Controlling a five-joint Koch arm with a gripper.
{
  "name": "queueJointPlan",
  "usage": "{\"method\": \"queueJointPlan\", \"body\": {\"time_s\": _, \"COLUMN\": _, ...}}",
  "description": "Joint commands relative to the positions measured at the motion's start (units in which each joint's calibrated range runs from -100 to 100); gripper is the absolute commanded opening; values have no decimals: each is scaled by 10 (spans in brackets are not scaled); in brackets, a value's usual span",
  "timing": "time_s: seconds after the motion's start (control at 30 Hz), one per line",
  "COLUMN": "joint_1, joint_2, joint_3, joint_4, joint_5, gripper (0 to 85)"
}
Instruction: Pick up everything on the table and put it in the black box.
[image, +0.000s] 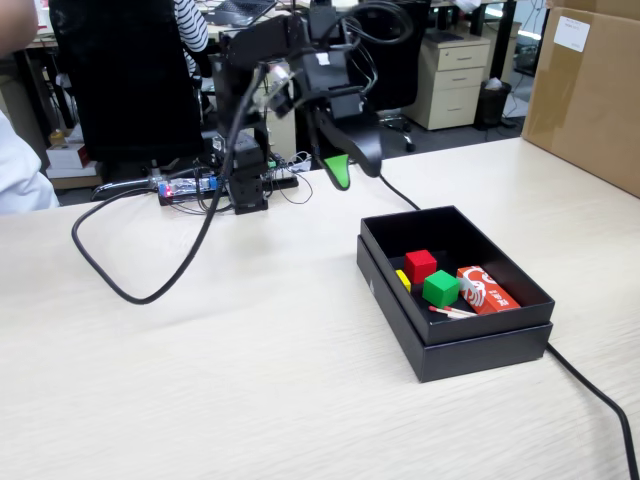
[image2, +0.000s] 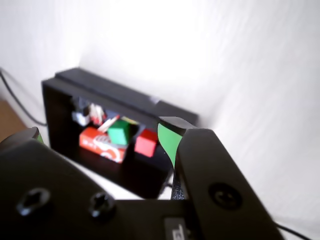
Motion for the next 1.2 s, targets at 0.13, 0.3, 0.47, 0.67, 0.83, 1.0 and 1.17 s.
{"method": "queueJointPlan", "body": {"time_s": 0.13, "joint_1": -39, "joint_2": -356, "joint_3": -270, "joint_4": 38, "joint_5": -32, "gripper": 501}}
{"method": "queueJointPlan", "body": {"time_s": 0.3, "joint_1": -43, "joint_2": -523, "joint_3": -466, "joint_4": 113, "joint_5": -33, "gripper": 511}}
{"method": "queueJointPlan", "body": {"time_s": 0.47, "joint_1": -55, "joint_2": -604, "joint_3": -585, "joint_4": 164, "joint_5": -34, "gripper": 517}}
{"method": "queueJointPlan", "body": {"time_s": 0.67, "joint_1": -65, "joint_2": -606, "joint_3": -619, "joint_4": 187, "joint_5": -37, "gripper": 521}}
{"method": "queueJointPlan", "body": {"time_s": 0.83, "joint_1": -73, "joint_2": -606, "joint_3": -711, "joint_4": 265, "joint_5": -54, "gripper": 524}}
{"method": "queueJointPlan", "body": {"time_s": 1.0, "joint_1": -72, "joint_2": -606, "joint_3": -774, "joint_4": 333, "joint_5": -61, "gripper": 523}}
{"method": "queueJointPlan", "body": {"time_s": 1.17, "joint_1": -72, "joint_2": -606, "joint_3": -851, "joint_4": 425, "joint_5": -77, "gripper": 524}}
